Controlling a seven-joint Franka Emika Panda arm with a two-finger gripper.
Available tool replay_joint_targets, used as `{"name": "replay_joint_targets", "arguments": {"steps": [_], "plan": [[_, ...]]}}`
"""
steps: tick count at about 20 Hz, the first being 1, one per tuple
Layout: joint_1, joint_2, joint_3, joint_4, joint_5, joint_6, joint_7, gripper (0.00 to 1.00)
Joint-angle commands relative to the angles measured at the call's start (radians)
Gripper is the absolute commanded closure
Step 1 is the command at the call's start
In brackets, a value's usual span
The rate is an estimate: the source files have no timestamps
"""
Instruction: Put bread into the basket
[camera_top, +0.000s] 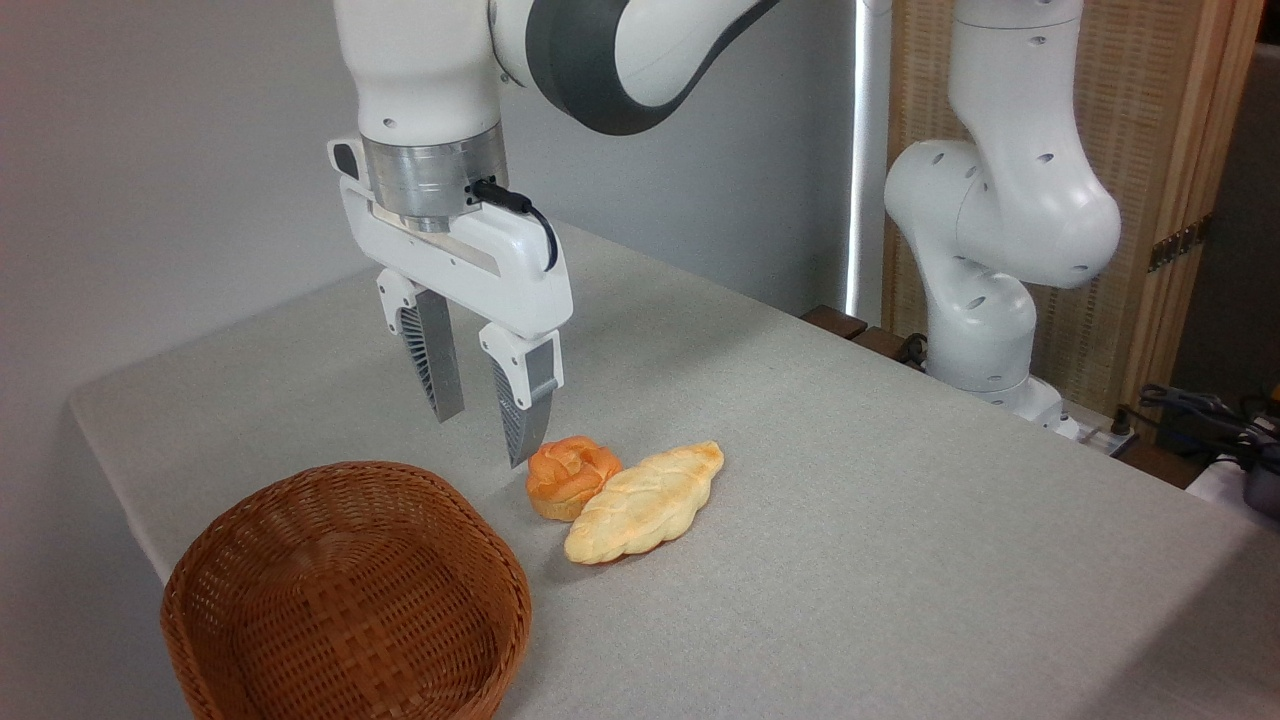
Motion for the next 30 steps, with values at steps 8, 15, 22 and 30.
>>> {"name": "replay_joint_targets", "arguments": {"steps": [8, 15, 22, 30], "plan": [[0.000, 0.011, -0.014, 0.030, -0.004, -0.034, -0.004, 0.00], [0.001, 0.019, -0.009, 0.030, -0.002, -0.024, -0.004, 0.00], [0.003, 0.019, -0.006, 0.030, -0.002, -0.023, -0.005, 0.00], [0.001, 0.019, -0.006, 0.031, -0.002, -0.023, -0.004, 0.00]]}}
